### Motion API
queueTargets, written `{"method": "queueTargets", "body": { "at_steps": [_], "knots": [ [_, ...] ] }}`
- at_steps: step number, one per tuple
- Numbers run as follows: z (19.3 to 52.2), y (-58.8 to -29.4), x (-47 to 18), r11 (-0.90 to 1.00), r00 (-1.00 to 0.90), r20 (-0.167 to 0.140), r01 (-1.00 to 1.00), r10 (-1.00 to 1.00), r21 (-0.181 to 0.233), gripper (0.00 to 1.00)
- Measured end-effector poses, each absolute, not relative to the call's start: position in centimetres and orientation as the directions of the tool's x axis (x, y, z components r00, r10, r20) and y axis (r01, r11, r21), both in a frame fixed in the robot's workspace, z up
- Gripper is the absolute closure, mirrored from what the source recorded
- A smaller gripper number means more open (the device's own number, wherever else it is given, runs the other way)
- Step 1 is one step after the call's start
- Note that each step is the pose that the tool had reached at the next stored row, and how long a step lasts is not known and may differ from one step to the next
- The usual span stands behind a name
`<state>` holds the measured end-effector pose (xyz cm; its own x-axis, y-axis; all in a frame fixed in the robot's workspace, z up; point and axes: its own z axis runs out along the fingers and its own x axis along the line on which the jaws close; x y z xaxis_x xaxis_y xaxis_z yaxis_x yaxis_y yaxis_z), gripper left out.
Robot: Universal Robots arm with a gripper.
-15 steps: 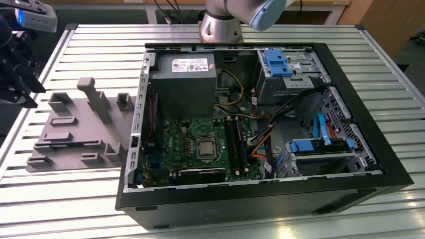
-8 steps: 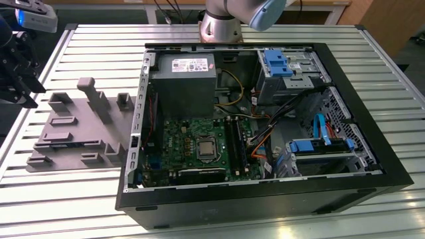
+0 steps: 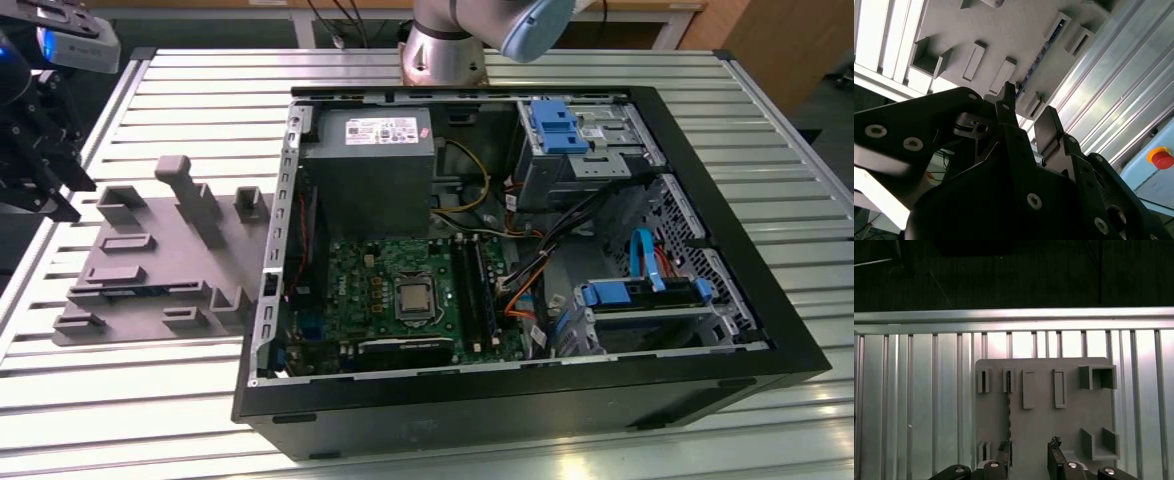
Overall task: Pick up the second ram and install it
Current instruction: 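Pick up the second ram and move it above second insertion slot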
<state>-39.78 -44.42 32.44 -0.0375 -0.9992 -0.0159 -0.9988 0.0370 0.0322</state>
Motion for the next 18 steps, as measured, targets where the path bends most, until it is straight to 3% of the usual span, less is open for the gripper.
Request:
{"method": "queueTargets", "body": {
  "at_steps": [18],
  "knots": [
    [30.5,-44.4,-39.8,0.037,-0.038,-0.016,-0.999,-0.999,0.032,0.57]
  ]
}}
